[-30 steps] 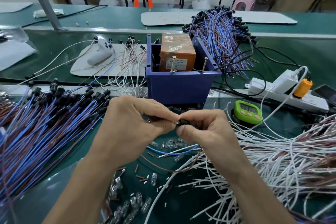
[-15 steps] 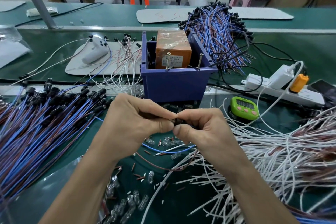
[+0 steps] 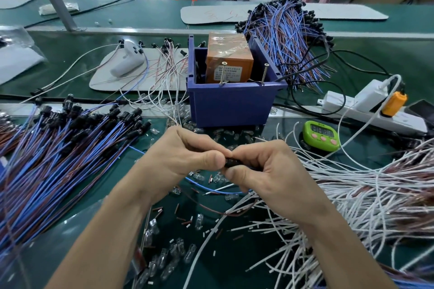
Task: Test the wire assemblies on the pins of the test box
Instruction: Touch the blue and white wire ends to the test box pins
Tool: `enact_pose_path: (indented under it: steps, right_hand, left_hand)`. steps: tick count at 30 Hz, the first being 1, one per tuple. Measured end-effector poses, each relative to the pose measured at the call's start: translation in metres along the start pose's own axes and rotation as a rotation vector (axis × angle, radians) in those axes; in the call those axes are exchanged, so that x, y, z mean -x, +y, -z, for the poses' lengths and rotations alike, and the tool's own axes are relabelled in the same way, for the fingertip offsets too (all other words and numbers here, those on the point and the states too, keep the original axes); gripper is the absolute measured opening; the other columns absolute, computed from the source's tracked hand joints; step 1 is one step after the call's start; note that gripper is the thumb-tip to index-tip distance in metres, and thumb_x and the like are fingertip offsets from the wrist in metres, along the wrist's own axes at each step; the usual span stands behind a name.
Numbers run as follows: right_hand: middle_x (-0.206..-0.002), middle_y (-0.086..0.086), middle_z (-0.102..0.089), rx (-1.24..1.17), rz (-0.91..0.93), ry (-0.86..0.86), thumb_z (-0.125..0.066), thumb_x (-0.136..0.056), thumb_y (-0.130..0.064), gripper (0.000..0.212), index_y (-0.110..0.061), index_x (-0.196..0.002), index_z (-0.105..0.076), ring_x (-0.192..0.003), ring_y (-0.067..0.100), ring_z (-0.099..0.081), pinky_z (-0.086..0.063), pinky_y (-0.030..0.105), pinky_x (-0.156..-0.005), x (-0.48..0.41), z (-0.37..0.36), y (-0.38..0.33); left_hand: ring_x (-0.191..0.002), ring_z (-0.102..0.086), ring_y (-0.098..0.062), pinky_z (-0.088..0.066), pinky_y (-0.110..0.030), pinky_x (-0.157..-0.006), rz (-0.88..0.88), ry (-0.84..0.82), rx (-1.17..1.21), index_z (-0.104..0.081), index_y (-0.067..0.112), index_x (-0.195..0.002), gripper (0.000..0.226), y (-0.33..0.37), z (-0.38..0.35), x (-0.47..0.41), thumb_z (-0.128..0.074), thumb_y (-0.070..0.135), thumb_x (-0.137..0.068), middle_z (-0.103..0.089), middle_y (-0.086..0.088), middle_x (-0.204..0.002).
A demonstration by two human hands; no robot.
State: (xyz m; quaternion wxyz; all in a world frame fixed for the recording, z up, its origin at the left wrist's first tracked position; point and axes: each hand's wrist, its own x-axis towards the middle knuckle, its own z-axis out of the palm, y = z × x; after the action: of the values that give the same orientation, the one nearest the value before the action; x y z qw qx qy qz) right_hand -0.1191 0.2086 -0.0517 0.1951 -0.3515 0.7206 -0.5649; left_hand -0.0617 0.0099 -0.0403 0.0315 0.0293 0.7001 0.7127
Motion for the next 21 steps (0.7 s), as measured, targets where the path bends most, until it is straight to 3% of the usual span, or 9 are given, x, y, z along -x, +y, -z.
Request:
enact_pose_path:
  steps: [4, 8, 11, 14, 16, 18, 21]
  right_hand:
    - [-0.057, 0.003, -0.047, 0.077, -0.010, 0.004, -0.073, -0.092, -0.010, 0.011, -0.012, -0.081, -0.074, -0.054, 0.008, -0.038, -0.030, 0.026, -0.051, 0.002, 0.003, 0.002]
    - [-0.061, 0.012, -0.050, 0.096, 0.001, 0.019, -0.072, -0.092, -0.011, 0.010, -0.011, -0.082, -0.075, -0.056, 0.012, -0.039, -0.033, 0.034, -0.052, 0.001, 0.001, 0.001]
    - [-0.066, 0.017, -0.055, 0.095, 0.011, 0.030, -0.072, -0.093, -0.010, 0.007, -0.008, -0.087, -0.076, -0.058, 0.026, -0.044, -0.037, 0.042, -0.054, 0.001, 0.000, 0.000]
    - [-0.062, -0.003, -0.061, 0.098, 0.015, 0.098, -0.071, -0.094, -0.011, 0.010, -0.015, -0.090, -0.079, -0.058, 0.003, -0.050, -0.041, 0.021, -0.056, 0.000, 0.004, 0.002]
    - [-0.063, -0.007, -0.064, 0.111, 0.002, 0.177, -0.069, -0.096, -0.010, 0.016, -0.020, -0.088, -0.079, -0.059, 0.000, -0.051, -0.043, 0.019, -0.059, -0.004, 0.003, 0.004]
    - [-0.062, -0.005, -0.060, -0.025, -0.031, 0.311, -0.065, -0.097, -0.005, 0.024, -0.022, -0.083, -0.077, -0.056, 0.006, -0.048, -0.041, 0.020, -0.055, -0.008, 0.003, 0.006]
    - [-0.057, -0.004, -0.050, -0.415, -0.069, 0.472, -0.061, -0.097, -0.003, 0.030, -0.021, -0.078, -0.076, -0.051, 0.009, -0.041, -0.035, 0.018, -0.047, -0.008, 0.014, 0.003]
  left_hand:
    - [-0.070, -0.071, -0.009, -0.052, -0.016, -0.068, 0.011, 0.059, -0.019, -0.085, 0.020, -0.080, 0.021, -0.005, -0.004, -0.003, -0.087, 0.031, -0.063, -0.078, -0.005, -0.074]
    - [-0.070, -0.073, -0.011, -0.054, -0.017, -0.067, 0.006, 0.097, -0.022, -0.085, 0.021, -0.078, 0.023, -0.006, -0.004, -0.004, -0.090, 0.033, -0.059, -0.079, -0.008, -0.076]
    - [-0.068, -0.073, -0.010, -0.054, -0.016, -0.065, -0.001, 0.116, -0.026, -0.085, 0.023, -0.077, 0.018, -0.005, -0.005, -0.004, -0.092, 0.028, -0.062, -0.078, -0.006, -0.075]
    - [-0.061, -0.069, -0.004, -0.051, -0.014, -0.059, -0.039, 0.264, -0.093, -0.084, 0.028, -0.074, 0.009, -0.011, -0.014, -0.006, -0.091, 0.024, -0.070, -0.077, 0.001, -0.068]
    - [-0.058, -0.066, -0.001, -0.048, -0.014, -0.056, -0.057, 0.396, -0.248, -0.082, 0.034, -0.075, 0.008, -0.016, -0.020, -0.009, -0.090, 0.037, -0.072, -0.075, 0.008, -0.066]
    - [-0.064, -0.071, -0.002, -0.051, -0.015, -0.059, -0.045, 0.425, -0.315, -0.082, 0.039, -0.081, 0.012, -0.019, -0.021, -0.010, -0.089, 0.044, -0.072, -0.076, 0.012, -0.071]
    - [-0.076, -0.074, -0.005, -0.058, -0.019, -0.071, -0.003, 0.311, -0.324, -0.081, 0.041, -0.095, 0.030, -0.019, -0.023, -0.009, -0.088, 0.050, -0.066, -0.078, 0.015, -0.082]
